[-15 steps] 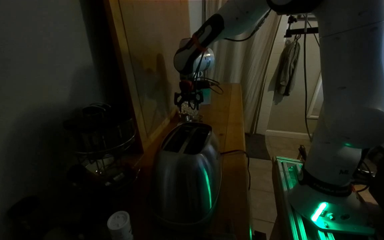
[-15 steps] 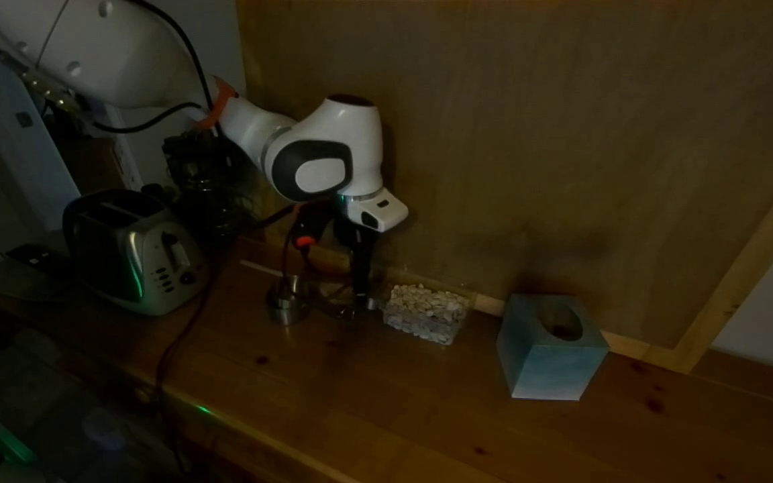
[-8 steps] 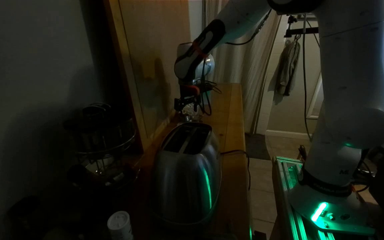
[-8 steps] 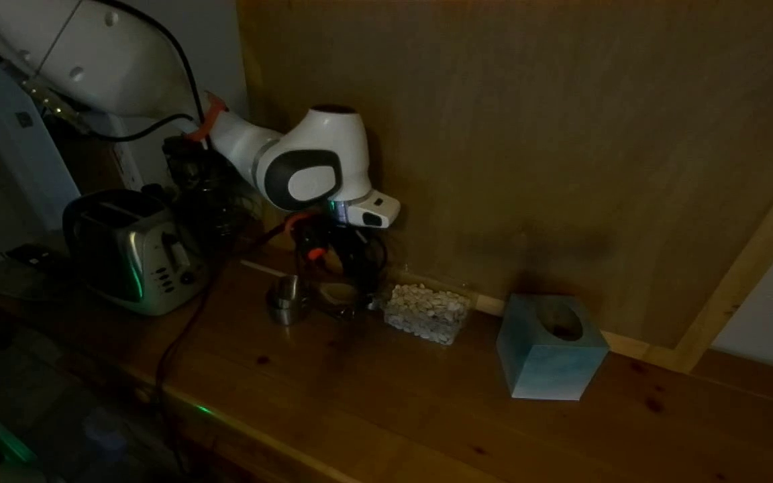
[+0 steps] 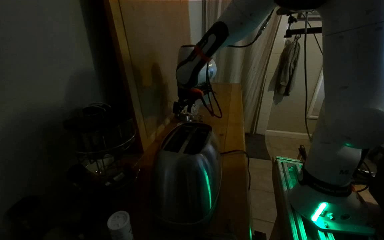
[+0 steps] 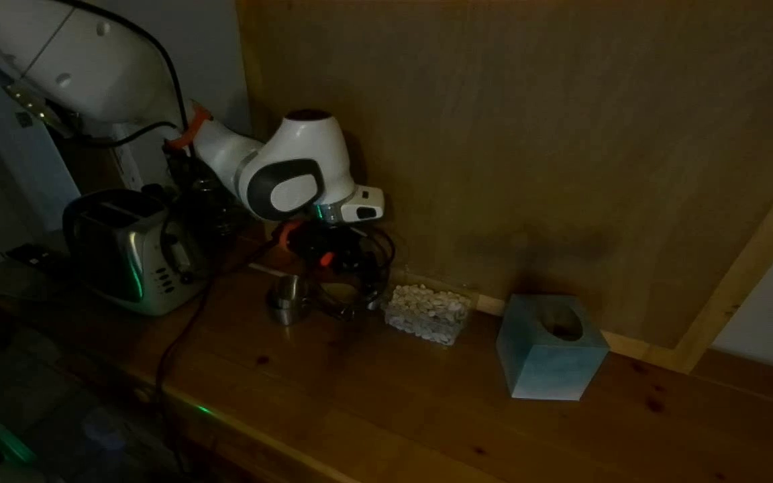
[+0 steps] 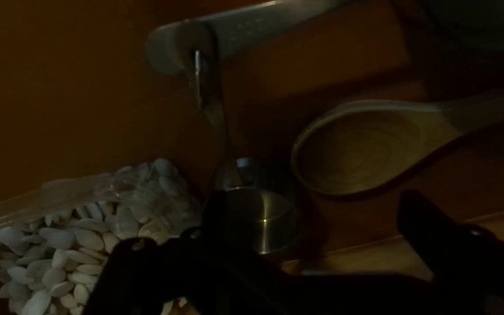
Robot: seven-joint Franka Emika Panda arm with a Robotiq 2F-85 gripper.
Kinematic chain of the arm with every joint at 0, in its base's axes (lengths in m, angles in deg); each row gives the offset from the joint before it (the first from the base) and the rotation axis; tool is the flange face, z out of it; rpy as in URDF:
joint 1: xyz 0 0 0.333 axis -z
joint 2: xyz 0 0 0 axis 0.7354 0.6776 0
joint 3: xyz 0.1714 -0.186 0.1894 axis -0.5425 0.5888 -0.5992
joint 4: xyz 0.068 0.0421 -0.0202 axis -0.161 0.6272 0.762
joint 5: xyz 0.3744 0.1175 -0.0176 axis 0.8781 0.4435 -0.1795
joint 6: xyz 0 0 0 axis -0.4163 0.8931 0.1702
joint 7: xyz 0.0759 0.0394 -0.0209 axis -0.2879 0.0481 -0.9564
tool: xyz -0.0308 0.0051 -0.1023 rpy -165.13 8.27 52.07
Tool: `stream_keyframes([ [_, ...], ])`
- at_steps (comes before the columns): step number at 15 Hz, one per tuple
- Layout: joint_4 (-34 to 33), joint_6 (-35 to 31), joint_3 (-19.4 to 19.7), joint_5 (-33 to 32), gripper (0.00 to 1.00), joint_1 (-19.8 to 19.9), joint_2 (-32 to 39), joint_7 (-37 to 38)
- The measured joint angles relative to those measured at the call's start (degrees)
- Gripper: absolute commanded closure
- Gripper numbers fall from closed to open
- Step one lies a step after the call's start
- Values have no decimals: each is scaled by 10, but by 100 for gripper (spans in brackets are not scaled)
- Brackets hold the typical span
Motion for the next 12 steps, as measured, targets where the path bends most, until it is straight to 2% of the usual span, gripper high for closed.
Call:
stream_keyframes([
  [12, 5, -10, -5, 0, 1, 1, 6, -16],
])
